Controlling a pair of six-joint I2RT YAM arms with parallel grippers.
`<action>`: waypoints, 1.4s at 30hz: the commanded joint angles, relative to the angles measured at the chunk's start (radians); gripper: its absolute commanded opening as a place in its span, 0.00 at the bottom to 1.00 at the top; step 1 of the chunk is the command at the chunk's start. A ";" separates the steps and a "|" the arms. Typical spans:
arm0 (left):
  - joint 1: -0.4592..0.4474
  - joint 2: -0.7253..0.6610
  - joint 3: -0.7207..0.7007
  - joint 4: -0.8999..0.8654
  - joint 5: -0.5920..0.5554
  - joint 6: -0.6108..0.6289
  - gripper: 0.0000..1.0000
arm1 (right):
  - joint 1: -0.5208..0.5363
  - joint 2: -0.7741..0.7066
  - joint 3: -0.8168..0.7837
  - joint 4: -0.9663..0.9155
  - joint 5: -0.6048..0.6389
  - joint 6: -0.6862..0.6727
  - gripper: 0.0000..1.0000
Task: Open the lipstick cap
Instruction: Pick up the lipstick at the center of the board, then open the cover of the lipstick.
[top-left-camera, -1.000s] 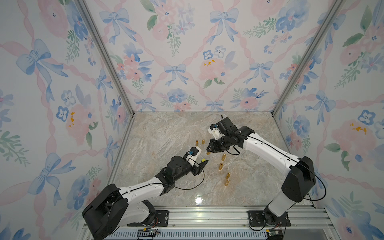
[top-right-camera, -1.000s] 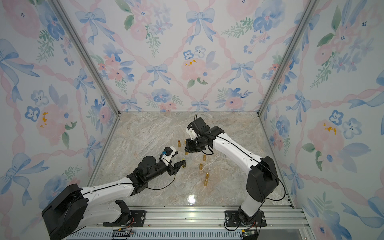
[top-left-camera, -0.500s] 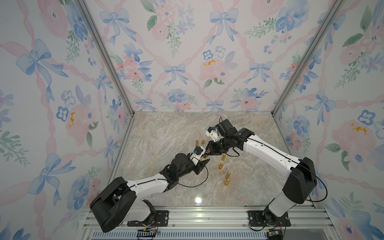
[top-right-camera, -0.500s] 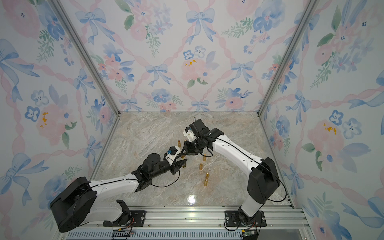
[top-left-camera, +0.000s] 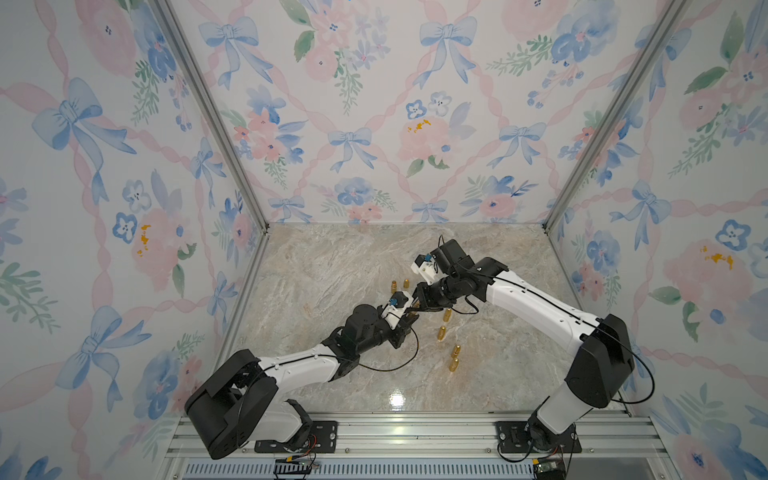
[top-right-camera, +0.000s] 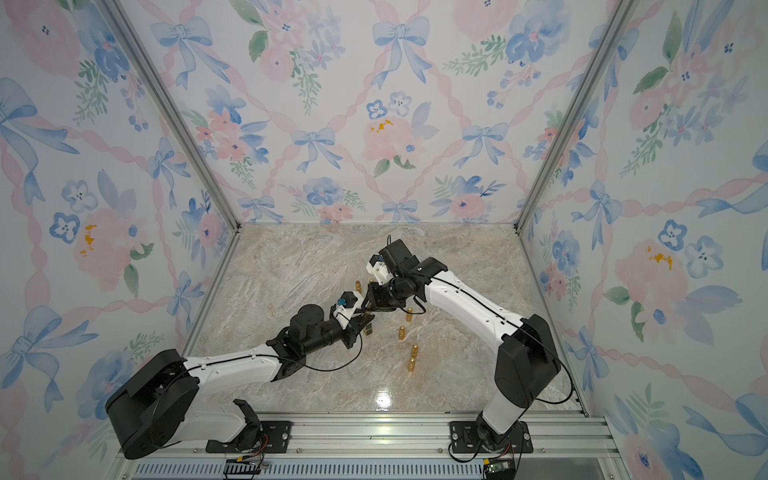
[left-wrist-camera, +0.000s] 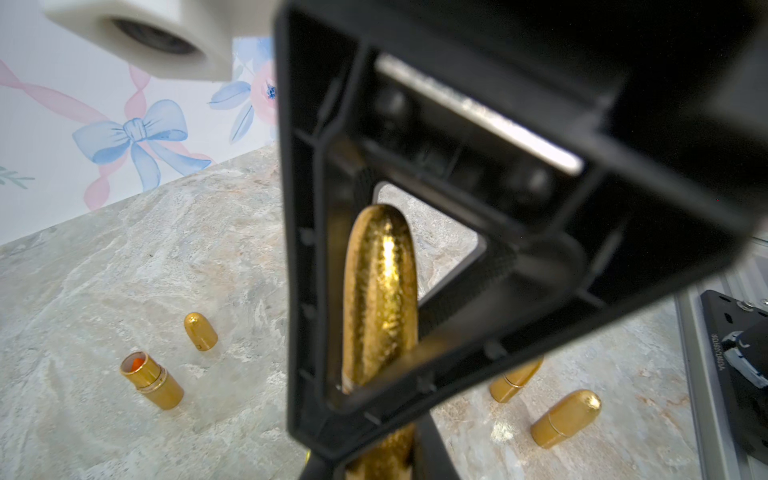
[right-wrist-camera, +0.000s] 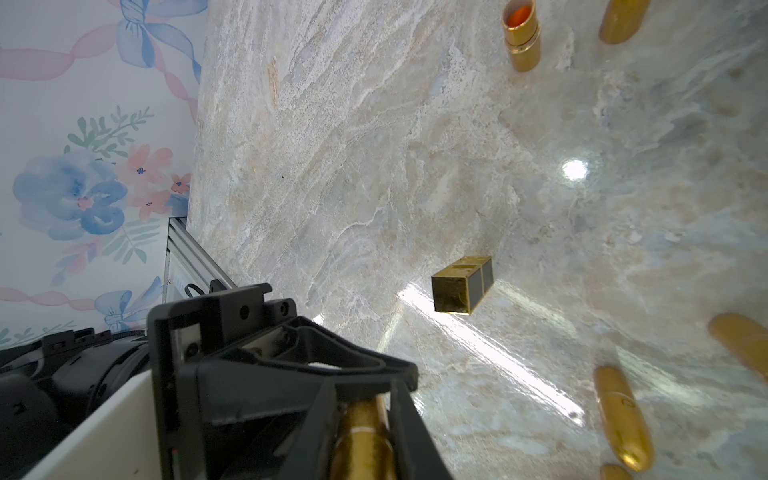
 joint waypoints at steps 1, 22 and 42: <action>0.001 -0.003 0.005 0.007 0.004 -0.018 0.00 | 0.008 -0.051 -0.014 0.031 0.007 0.010 0.28; 0.001 -0.033 0.003 0.007 -0.026 -0.077 0.00 | 0.007 -0.106 -0.070 0.084 0.084 0.006 0.35; 0.001 -0.026 -0.041 0.005 -0.131 -0.071 0.00 | -0.041 -0.144 -0.042 0.087 0.087 -0.004 0.19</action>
